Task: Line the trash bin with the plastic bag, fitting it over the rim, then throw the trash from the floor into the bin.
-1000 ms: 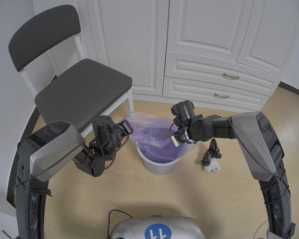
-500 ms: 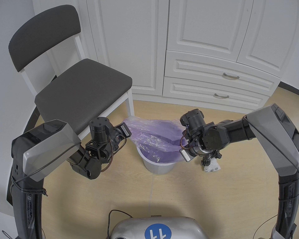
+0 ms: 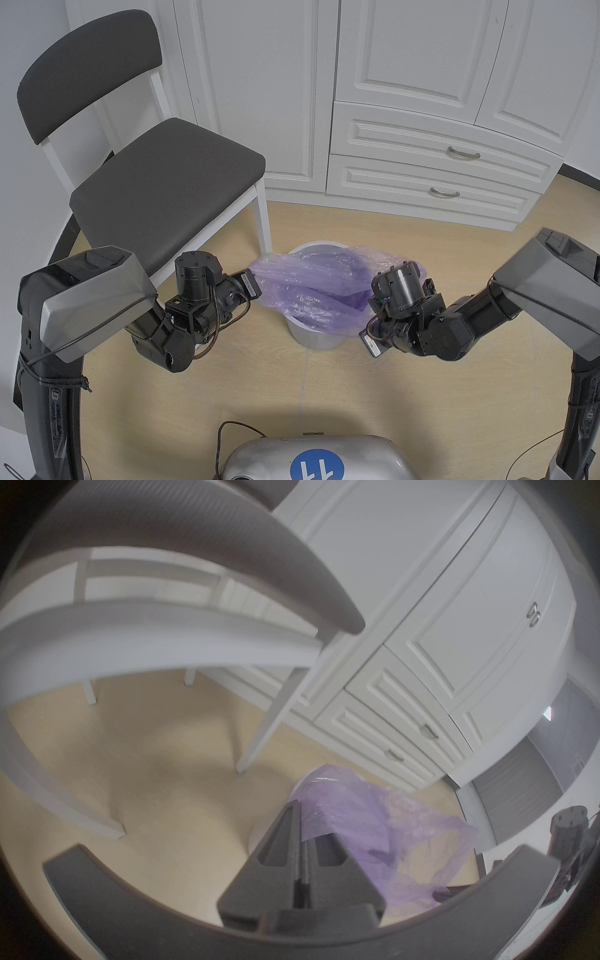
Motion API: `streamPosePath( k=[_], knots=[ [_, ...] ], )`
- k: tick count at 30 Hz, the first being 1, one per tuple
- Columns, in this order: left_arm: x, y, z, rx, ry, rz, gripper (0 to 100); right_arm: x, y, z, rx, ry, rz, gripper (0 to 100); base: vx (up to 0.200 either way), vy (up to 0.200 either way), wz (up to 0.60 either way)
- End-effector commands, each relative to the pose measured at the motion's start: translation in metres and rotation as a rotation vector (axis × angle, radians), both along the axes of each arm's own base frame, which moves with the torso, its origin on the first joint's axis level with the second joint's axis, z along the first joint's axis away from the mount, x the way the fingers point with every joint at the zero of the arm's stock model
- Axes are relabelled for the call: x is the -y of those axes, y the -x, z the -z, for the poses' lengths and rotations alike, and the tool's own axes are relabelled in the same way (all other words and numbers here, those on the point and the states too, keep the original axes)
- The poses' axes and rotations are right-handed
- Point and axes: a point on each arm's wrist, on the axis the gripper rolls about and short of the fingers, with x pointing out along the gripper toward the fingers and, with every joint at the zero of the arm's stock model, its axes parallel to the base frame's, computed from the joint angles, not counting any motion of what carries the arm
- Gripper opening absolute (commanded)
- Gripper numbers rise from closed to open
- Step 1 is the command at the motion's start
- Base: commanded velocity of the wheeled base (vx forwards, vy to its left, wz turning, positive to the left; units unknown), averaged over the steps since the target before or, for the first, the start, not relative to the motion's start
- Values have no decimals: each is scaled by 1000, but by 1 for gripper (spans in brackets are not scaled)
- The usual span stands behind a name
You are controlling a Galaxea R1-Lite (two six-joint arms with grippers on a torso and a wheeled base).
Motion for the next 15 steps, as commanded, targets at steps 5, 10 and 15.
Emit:
streamPosePath(
  k=[5, 10, 15],
  knots=[
    [-14, 9, 26, -104, -25, 58, 0, -5, 18, 52, -123, 74, -42, 0, 0, 0, 0],
    [-21, 9, 36, -139, -59, 82, 0, 6, 18, 68, -175, 106, -21, 0, 0, 0, 0],
    [-27, 10, 41, -158, -82, 97, 0, 13, 14, 72, -188, 114, -4, 0, 0, 0, 0]
  ],
)
